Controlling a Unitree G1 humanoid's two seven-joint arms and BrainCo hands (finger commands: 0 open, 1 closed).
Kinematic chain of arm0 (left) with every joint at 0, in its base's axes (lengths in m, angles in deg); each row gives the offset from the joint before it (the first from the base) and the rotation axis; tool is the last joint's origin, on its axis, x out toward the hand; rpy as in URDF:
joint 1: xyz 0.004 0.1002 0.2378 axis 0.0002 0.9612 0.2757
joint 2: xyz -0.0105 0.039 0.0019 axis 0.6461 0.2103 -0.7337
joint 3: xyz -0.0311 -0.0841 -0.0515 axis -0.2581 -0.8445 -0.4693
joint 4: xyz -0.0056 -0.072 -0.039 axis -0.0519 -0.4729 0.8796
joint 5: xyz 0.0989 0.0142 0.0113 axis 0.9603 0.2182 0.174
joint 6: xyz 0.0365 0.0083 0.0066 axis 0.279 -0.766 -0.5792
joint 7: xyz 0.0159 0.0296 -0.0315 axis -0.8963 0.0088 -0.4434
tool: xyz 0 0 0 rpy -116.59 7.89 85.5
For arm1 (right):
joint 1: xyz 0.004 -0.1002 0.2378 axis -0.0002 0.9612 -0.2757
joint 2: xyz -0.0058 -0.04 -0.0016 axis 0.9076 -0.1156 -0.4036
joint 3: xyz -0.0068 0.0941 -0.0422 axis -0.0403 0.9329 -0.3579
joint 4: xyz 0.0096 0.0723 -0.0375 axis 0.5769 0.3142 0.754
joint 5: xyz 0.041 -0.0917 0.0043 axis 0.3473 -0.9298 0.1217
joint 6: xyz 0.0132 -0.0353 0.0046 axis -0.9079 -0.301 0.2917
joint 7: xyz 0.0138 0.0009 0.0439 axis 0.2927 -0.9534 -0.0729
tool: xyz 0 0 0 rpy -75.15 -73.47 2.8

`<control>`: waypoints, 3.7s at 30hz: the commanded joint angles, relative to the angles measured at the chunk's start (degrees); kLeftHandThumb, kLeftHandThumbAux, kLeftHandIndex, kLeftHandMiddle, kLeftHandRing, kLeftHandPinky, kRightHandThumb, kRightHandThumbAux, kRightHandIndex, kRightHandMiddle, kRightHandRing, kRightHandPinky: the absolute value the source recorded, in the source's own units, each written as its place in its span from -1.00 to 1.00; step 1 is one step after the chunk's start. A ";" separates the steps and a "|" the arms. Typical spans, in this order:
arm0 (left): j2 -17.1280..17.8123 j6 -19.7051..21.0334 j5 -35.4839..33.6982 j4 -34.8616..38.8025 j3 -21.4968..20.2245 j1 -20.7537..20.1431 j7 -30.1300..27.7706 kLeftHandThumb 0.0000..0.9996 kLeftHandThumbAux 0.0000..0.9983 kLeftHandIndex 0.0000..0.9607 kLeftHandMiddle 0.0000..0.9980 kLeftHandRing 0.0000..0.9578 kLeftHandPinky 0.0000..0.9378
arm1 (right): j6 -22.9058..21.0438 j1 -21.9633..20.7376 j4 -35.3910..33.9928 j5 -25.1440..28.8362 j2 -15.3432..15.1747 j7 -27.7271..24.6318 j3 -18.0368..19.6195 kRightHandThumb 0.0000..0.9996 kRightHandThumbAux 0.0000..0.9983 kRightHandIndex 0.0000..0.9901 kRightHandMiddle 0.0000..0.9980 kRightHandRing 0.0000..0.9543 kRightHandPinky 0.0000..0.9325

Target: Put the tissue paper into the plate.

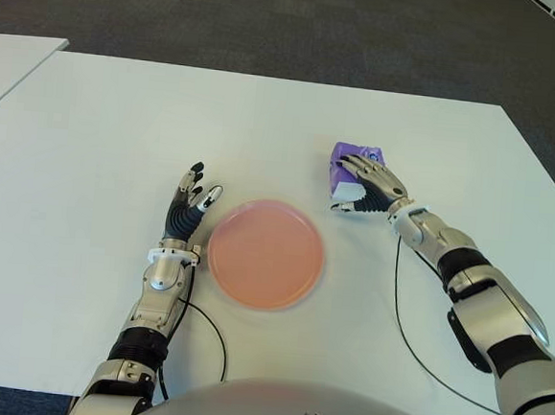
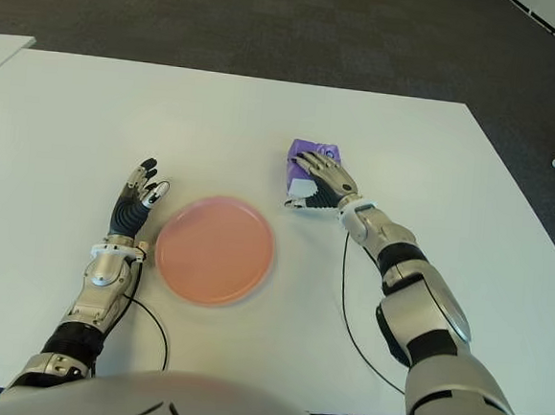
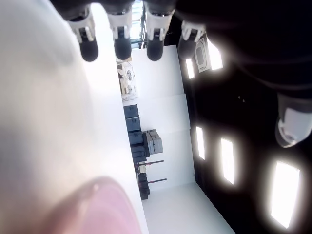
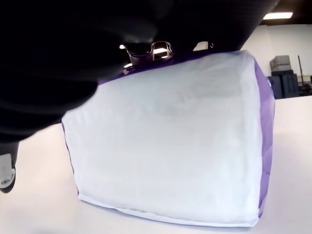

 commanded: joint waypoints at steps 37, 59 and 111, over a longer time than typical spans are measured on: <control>0.55 2.61 -0.29 -2.03 0.49 2.41 -1.55 -1.00 -0.22 -1.00 -1.00 -1.00 -1.00 | 2.19 20.03 -20.36 -0.06 -10.60 -5.72 1.16 -0.53 -0.15 -1.00 -1.00 -1.00 -1.00; 1.06 2.06 -0.27 -2.95 0.25 1.71 -1.54 -1.00 -0.21 -1.00 -1.00 -1.00 -1.00 | 0.85 15.06 -36.35 2.92 -11.10 0.61 14.17 -0.38 -0.24 -1.00 -1.00 -1.00 -1.00; 1.37 3.74 -0.55 -1.06 -0.24 3.33 -0.57 -1.00 -0.16 -1.00 -1.00 -1.00 -1.00 | 0.82 8.91 -28.72 -0.87 -11.87 -11.31 14.04 -0.37 -0.25 -1.00 -1.00 -1.00 -1.00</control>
